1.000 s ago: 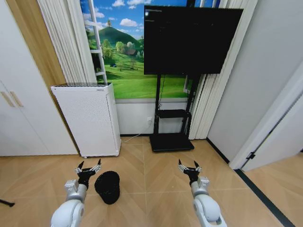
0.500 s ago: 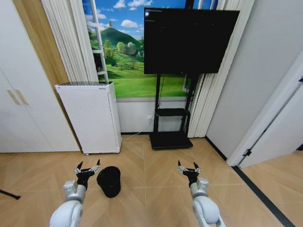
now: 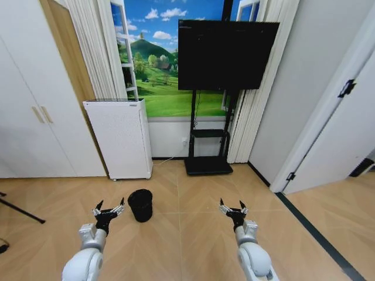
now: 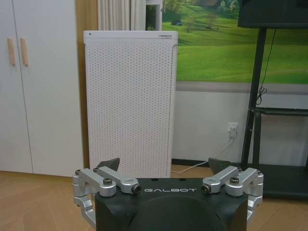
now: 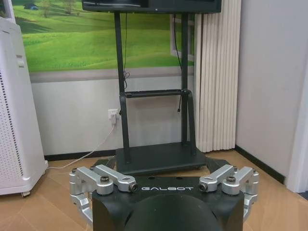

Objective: Pick up the trash bin and place the garbage on the floor into it.

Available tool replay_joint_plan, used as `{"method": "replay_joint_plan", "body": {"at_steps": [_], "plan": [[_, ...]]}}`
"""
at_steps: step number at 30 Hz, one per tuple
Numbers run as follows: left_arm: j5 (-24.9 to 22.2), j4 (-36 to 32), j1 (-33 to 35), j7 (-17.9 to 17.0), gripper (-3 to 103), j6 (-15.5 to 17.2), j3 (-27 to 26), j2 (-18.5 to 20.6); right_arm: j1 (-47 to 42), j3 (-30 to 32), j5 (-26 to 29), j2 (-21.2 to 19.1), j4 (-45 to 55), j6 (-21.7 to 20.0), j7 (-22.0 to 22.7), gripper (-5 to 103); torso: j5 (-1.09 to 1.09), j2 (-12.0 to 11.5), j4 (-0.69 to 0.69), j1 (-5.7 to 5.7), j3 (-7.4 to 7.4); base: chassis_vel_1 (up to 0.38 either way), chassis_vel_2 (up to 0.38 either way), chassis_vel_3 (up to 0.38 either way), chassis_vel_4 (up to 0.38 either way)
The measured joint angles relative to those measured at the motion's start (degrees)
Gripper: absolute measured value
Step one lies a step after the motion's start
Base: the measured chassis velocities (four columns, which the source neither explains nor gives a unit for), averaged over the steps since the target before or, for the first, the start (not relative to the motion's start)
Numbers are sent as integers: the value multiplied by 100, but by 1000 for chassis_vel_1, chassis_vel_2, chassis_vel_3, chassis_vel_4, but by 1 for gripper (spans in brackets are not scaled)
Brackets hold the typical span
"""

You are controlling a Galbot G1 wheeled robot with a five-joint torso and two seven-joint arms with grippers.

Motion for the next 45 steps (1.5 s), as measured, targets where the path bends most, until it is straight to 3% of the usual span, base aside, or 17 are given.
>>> {"method": "replay_joint_plan", "body": {"at_steps": [2, 4, 7, 8, 10, 11, 13, 14, 17, 21, 24, 25, 45], "plan": [[1, 16, 0, 11, 100, -5, 0, -3, 15, 1, -2, 0, -13, 0, 2, 100, -3, -1, 1, -1, 0, 366, -376, -374, 376], [3, 30, -3, 17, 100, -17, -2, -2, 23, 0, -3, 1, -33, 0, 2, 100, 10, -3, -1, -1, -1, 372, -356, -378, 357], [1, 50, -14, 28, 100, -21, -3, 6, 46, 1, -5, 0, -63, 1, 2, 100, -5, -5, 1, -2, -2, 331, -359, -363, 343], [-1, 56, -21, 34, 100, -23, -3, 10, 58, 5, -8, 0, -91, 11, 3, 100, 6, -6, 0, -2, -2, 378, -360, -336, 356], [-4, 67, -30, 38, 100, -26, -5, 11, 65, 5, -9, 1, -123, 35, 2, 100, 10, -7, -2, -1, -2, 373, -348, -336, 357], [-6, 91, -30, 50, 100, -28, -9, 9, 74, 5, -16, 2, -149, 71, 2, 100, -3, -7, 0, -2, -3, 265, -351, -364, 333], [-5, 102, -28, 64, 100, -33, -13, 2, 80, 6, -21, 3, -162, 92, 1, 100, -5, -6, 2, -5, -5, 265, -309, -312, 333], [-5, 114, -23, 76, 100, -59, -16, -13, 82, -5, -21, 6, -192, 133, -1, 100, 10, -7, -1, -6, -5, 297, -267, -249, 235], [-6, 134, -5, 80, 100, -85, -17, -41, 90, -17, -25, 6, -218, 191, -10, 100, -1, -7, 3, -7, -6, 165, -133, -217, 169], [-64, 140, 5, 66, 100, -182, 4, -65, 112, -24, -9, -4, -236, 209, -19, 100, 8, -10, -5, -6, -5, 23, 9, -70, 47], [-112, 151, 2, 44, 100, -218, 15, -65, 122, -24, 0, 1, -236, 197, -10, 100, -2, -13, -1, -2, -4, -81, -15, 84, -24], [-143, 150, 1, 44, 100, -225, 18, -53, 124, -25, 8, 12, -236, 185, 28, 100, 7, -14, 0, 1, -3, -79, 71, 104, -48], [-115, 80, 17, 40, 100, -167, 37, -62, 63, -14, -68, 13, -262, 234, 203, 100, 3, -15, 0, -4, -7, -8, 9, 11, -7]]}}
